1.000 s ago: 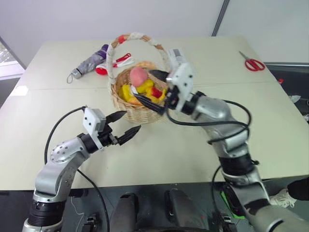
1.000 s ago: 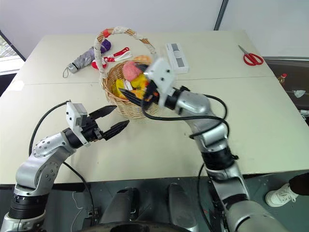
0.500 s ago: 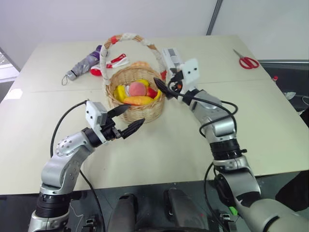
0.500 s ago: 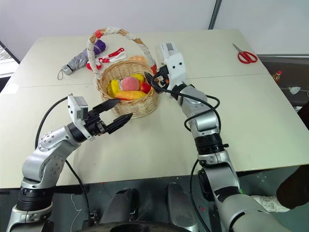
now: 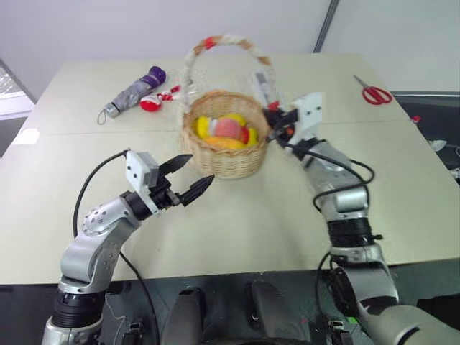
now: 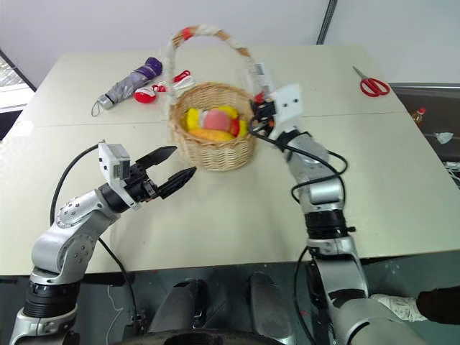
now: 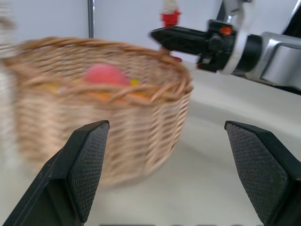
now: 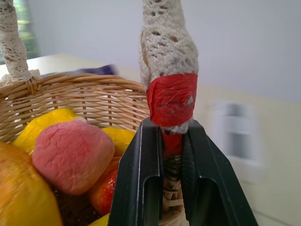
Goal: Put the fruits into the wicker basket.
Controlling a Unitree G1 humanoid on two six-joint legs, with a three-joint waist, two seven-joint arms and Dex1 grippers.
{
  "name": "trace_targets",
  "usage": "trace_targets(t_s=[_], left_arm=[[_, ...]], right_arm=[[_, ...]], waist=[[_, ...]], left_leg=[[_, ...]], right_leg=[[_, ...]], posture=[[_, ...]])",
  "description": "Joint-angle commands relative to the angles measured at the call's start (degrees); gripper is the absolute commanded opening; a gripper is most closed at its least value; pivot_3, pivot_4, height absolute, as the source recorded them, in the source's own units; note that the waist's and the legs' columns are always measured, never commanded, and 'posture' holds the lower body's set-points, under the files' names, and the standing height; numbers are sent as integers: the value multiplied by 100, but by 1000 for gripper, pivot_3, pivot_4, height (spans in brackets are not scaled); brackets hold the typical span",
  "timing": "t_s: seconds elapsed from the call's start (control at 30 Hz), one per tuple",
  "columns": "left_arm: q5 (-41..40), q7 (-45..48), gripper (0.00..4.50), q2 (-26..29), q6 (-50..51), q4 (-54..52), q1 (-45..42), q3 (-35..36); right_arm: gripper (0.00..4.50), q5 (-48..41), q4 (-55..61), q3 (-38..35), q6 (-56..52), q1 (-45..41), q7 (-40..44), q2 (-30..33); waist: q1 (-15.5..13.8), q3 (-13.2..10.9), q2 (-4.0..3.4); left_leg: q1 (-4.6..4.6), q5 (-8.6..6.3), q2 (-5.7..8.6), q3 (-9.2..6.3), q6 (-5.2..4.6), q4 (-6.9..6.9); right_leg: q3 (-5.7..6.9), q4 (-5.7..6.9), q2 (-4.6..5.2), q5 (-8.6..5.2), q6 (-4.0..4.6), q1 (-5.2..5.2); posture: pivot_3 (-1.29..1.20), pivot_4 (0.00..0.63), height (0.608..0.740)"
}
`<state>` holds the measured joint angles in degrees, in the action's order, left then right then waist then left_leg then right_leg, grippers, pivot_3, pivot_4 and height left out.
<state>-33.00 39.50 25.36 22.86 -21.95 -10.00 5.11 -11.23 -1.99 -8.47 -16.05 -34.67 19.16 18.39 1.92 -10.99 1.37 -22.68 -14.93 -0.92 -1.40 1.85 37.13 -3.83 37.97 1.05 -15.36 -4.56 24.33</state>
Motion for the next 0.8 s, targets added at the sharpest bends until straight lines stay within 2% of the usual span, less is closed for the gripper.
trace_targets(t_s=[0.03,0.17,0.37,0.57,0.67,0.8], left_arm=[[84,151,4234,-60,-215,92,-225,-176],[164,264,4234,-255,-380,334,-533,-420],[233,409,4234,-503,-440,532,-863,-708],[306,444,4234,-512,-467,627,-866,-705],[331,393,4234,-428,-443,674,-802,-619],[588,119,4234,-134,-478,945,-502,-244]], right_arm=[[42,8,403,-785,140,198,-372,445],[42,139,174,-1199,239,551,-737,716],[42,232,-15,-1470,340,796,-1218,721],[2872,70,393,-1642,294,1124,-1084,956],[2872,-104,562,-1862,278,1447,-827,1195],[2872,-886,1017,-2285,68,2426,248,1562]], waist=[[3,0,0],[50,0,1],[144,-4,-13],[104,-4,-13],[56,-4,-13],[37,-4,-13]], left_leg=[[0,0,1,2,0,0],[3,0,3,22,0,-1],[22,0,-7,37,-1,-4],[19,0,-9,36,-1,-3],[17,0,-8,37,-1,-2],[17,-2,-7,36,-5,-3]], right_leg=[[-1,0,1,0,0,0],[-3,-1,-4,0,0,0],[-28,9,-29,0,0,0],[-28,8,-31,-1,-1,0],[-28,5,-30,-1,-1,0],[-28,0,-28,-4,-4,-5]], posture=[[0,150,740],[0,150,740],[0,150,740],[0,150,740],[0,150,740],[0,150,740]])
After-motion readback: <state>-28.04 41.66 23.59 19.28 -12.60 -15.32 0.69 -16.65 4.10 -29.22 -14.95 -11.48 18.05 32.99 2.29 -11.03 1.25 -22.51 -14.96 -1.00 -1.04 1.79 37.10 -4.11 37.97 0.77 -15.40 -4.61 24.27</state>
